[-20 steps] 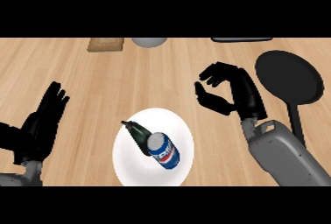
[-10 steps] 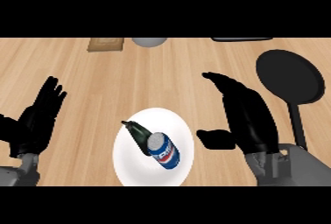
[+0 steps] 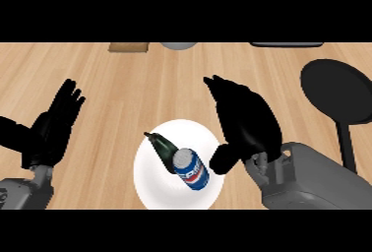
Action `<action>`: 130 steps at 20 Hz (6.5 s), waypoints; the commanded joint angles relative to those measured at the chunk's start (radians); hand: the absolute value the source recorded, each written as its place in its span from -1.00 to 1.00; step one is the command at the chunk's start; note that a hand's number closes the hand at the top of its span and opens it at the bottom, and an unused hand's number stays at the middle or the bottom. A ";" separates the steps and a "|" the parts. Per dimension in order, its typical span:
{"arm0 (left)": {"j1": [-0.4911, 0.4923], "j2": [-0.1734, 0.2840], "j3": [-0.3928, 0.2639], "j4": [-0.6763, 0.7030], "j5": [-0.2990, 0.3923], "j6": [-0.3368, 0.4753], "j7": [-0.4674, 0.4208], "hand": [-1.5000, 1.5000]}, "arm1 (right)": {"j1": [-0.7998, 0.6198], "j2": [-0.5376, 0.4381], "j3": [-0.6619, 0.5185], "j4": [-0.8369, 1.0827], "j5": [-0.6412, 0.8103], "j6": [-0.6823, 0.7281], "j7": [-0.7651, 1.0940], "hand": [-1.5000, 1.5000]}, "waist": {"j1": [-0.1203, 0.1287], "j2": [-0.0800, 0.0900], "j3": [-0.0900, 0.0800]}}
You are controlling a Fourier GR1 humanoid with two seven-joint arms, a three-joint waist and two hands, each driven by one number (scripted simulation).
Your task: Pick the can from the plate and place it in the pan
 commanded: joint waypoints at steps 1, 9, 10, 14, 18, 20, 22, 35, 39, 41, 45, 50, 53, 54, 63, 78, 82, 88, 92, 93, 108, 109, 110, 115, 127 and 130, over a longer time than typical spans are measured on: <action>0.002 -0.033 -0.042 -0.024 -0.034 0.028 0.004 0.00 | -0.089 0.077 0.035 0.106 -0.067 0.181 0.234 -1.00 | 0.017 -0.001 0.001; 0.002 -0.009 -0.006 0.001 -0.009 -0.014 0.002 0.00 | -0.053 0.159 0.112 0.314 -0.313 0.273 0.283 -1.00 | 0.024 0.000 -0.001; -0.016 -0.014 0.004 0.003 -0.006 -0.008 0.004 0.00 | -0.097 0.168 0.092 0.331 -0.342 0.289 0.300 -1.00 | 0.020 -0.001 0.000; -0.033 -0.015 0.001 0.022 -0.012 -0.016 0.015 0.00 | -0.145 0.229 0.150 0.393 -0.383 0.282 0.325 -1.00 | 0.009 -0.001 0.000; -0.038 -0.026 -0.003 0.042 -0.028 -0.001 0.012 0.00 | -0.213 0.209 0.211 0.446 -0.416 0.336 0.325 -1.00 | 0.000 -0.005 -0.001; -0.031 -0.023 -0.008 0.007 -0.016 -0.017 0.024 0.00 | -0.269 0.238 0.229 0.511 -0.430 0.346 0.325 -1.00 | 0.021 -0.007 -0.001; -0.030 -0.034 0.003 0.043 -0.027 0.001 0.008 0.00 | -0.293 0.251 0.261 0.525 -0.428 0.329 0.325 -1.00 | -0.001 -0.010 -0.001; -0.032 -0.018 0.034 0.024 -0.013 -0.031 0.034 0.00 | -0.398 0.400 0.324 0.782 -0.504 0.284 0.325 -1.00 | 0.008 -0.004 0.002; -0.031 -0.030 0.026 0.037 -0.030 -0.028 0.022 0.00 | -0.387 0.401 0.358 0.814 -0.505 0.265 0.325 -1.00 | -0.006 -0.005 0.003; -0.007 -0.045 0.019 0.025 -0.044 -0.015 0.010 0.00 | -0.398 0.402 0.332 0.851 -0.496 0.277 0.310 -1.00 | -0.003 -0.002 0.004; 0.000 -0.042 0.045 0.046 -0.029 -0.050 -0.012 0.00 | -0.402 0.402 0.323 0.845 -0.523 0.264 0.319 -1.00 | 0.000 -0.001 0.004; -0.041 -0.038 0.055 0.021 -0.035 -0.032 0.040 0.00 | -0.390 0.402 0.337 0.887 -0.544 0.301 0.296 -1.00 | -0.003 -0.002 0.004; -0.013 -0.050 0.062 0.082 -0.044 -0.068 -0.025 0.00 | -0.332 0.397 0.366 0.882 -0.502 0.262 0.244 -1.00 | -0.013 0.001 0.004; 0.003 -0.067 0.028 -0.007 -0.064 -0.012 0.025 0.00 | -0.307 0.402 0.400 0.879 -0.483 0.229 0.244 -1.00 | -0.001 -0.003 0.005; -0.040 -0.059 0.080 0.081 -0.058 -0.088 -0.010 0.00 | -0.242 0.402 0.383 0.846 -0.438 0.174 0.224 -1.00 | -0.010 0.001 0.004; -0.042 -0.108 0.081 0.020 -0.123 -0.068 0.061 0.00 | -0.167 0.402 0.347 0.863 -0.298 0.170 0.067 1.00 | 0.005 0.004 0.005; 0.026 -0.109 0.112 0.052 -0.116 -0.116 -0.009 0.00 | -0.134 0.402 0.348 0.828 -0.214 0.111 0.058 1.00 | -0.001 0.002 0.005; -0.011 -0.092 0.128 0.030 -0.096 -0.105 0.044 0.00 | -0.174 0.098 0.138 0.949 -0.146 -0.226 -0.284 1.00 | -0.004 0.010 0.008; -0.006 -0.113 0.105 0.012 -0.117 -0.096 0.039 0.00 | -0.213 -0.003 0.154 0.985 -0.022 -0.321 -0.343 1.00 | 0.001 0.005 0.006; -0.021 -0.133 0.093 0.037 -0.127 -0.080 0.047 0.00 | -0.232 0.004 0.173 0.968 0.024 -0.361 -0.319 1.00 | -0.007 0.004 0.006; 0.015 -0.136 0.122 -0.023 -0.152 -0.098 0.075 0.00 | -0.296 -0.165 0.009 0.777 0.246 -0.366 -0.156 1.00 | 0.000 0.003 0.006; -0.022 -0.141 0.116 -0.014 -0.163 -0.084 0.099 0.00 | -0.325 -0.178 -0.016 0.792 0.248 -0.344 -0.150 1.00 | -0.002 0.003 0.006; -0.030 -0.116 0.158 0.033 -0.133 -0.133 0.075 0.00 | -0.250 -0.214 -0.020 0.752 0.258 -0.383 -0.185 1.00 | -0.009 0.003 0.005; 0.011 -0.125 0.133 -0.069 -0.152 -0.109 0.130 0.00 | -0.195 -0.305 -0.144 0.854 0.244 -0.463 -0.326 1.00 | 0.006 0.005 0.006; -0.028 -0.157 0.154 -0.007 -0.167 -0.150 0.098 0.00 | -0.046 -0.406 -0.427 1.172 0.125 -0.628 -0.820 1.00 | 0.017 0.013 0.007; -0.038 -0.186 0.141 0.018 -0.185 -0.151 0.073 0.00 | -0.036 -0.371 -0.481 1.255 0.097 -0.660 -0.964 1.00 | 0.019 0.014 0.007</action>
